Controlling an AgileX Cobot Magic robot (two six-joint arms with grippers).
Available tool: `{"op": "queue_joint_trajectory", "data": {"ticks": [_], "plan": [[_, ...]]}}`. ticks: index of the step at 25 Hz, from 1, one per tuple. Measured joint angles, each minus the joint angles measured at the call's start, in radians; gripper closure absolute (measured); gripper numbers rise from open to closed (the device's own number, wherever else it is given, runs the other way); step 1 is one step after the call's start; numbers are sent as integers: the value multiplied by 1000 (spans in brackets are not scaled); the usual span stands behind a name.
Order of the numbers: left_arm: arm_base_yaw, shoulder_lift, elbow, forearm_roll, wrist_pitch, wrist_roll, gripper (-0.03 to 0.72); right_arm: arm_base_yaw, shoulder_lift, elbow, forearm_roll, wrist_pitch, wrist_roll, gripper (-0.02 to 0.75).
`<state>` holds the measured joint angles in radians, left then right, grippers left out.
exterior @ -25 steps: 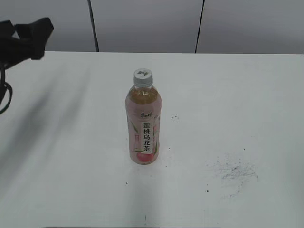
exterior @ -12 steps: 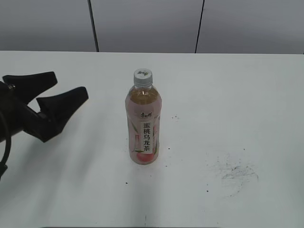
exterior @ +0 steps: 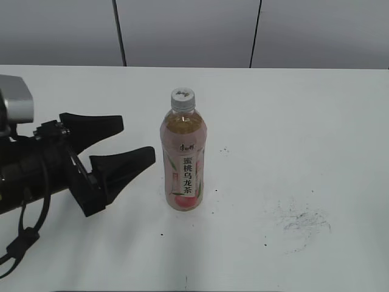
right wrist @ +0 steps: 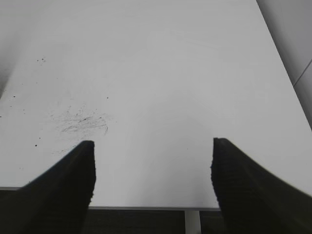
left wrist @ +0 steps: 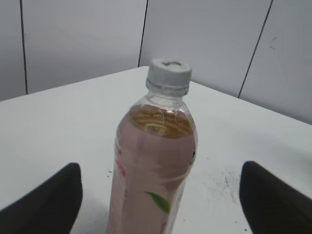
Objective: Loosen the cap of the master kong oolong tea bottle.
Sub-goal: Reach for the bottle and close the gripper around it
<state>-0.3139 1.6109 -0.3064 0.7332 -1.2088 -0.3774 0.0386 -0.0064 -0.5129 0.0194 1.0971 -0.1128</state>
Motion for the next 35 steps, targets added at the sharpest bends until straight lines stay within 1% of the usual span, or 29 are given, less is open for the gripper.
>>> {"op": "queue_joint_trajectory", "data": {"ticks": [10, 26, 35], "plan": [[-64, 117, -114, 2, 0, 0, 100, 0, 0, 0, 0, 0, 0, 182], [-146, 278, -297, -1, 0, 0, 100, 0, 0, 0, 0, 0, 0, 182], [-158, 311, -379, 3, 39, 0, 100, 0, 0, 0, 0, 0, 0, 182]]}}
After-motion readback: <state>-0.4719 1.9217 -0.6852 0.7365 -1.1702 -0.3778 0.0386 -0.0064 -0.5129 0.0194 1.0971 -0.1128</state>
